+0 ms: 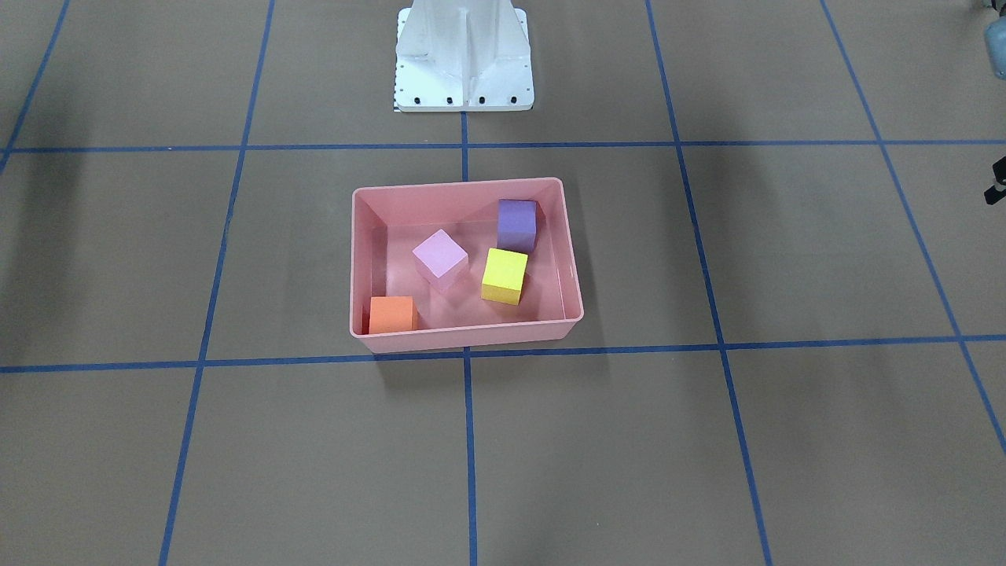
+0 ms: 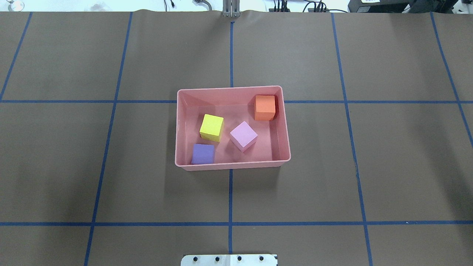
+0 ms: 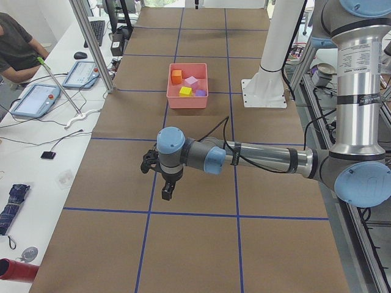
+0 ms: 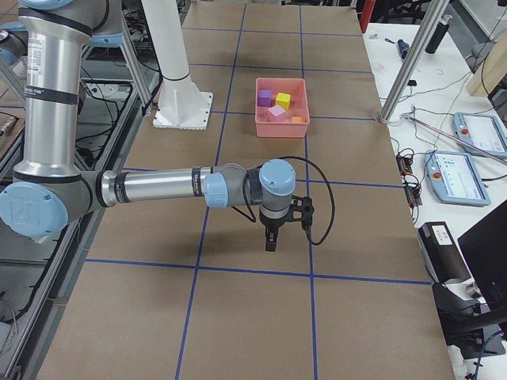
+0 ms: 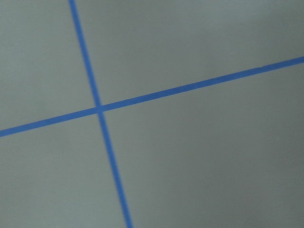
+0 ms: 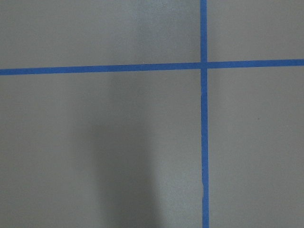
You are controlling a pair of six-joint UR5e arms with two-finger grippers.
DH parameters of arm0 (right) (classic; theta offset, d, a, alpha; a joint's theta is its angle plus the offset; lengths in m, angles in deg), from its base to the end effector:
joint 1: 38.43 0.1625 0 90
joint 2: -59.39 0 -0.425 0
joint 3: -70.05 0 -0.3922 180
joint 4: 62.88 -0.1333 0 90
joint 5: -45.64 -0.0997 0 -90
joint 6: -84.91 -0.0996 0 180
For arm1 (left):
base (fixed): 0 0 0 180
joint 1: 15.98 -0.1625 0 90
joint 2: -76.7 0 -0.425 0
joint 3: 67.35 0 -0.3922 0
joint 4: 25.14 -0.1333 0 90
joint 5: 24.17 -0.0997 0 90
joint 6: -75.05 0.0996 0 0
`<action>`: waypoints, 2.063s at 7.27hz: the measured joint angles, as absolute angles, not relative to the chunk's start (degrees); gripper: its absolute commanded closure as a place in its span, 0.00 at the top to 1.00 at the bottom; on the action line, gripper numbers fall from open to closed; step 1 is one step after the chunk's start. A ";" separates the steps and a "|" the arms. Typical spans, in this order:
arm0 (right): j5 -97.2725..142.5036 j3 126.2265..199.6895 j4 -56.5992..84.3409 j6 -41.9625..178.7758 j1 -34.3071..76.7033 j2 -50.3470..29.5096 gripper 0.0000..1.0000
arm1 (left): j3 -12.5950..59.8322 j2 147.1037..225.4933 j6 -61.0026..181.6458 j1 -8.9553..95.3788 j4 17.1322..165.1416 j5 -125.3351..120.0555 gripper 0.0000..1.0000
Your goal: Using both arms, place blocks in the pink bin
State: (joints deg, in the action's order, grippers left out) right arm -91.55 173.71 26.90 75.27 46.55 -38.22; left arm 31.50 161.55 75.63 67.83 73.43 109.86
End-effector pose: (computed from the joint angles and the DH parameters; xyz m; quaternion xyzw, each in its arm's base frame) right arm 0.0215 -0.4438 0.5988 -0.0013 -0.4028 0.0150 0.9152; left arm -0.0135 -0.4701 0.6093 0.0807 0.3771 0.0944 0.9178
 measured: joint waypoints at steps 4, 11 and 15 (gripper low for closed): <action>-91.08 173.29 26.72 74.80 46.64 -37.91 1.00 | 30.42 160.99 67.74 69.25 73.44 110.14 0.99; -89.69 173.16 24.67 74.72 45.80 -37.90 1.00 | 30.18 160.91 64.32 68.19 73.37 110.29 1.00; -89.60 172.81 24.66 74.69 45.14 -37.83 1.00 | 30.72 160.99 67.33 67.99 71.98 111.79 1.00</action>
State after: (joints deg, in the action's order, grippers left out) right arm -89.60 172.81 24.66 74.69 45.14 -37.83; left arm 30.72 160.99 67.33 67.99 71.98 111.79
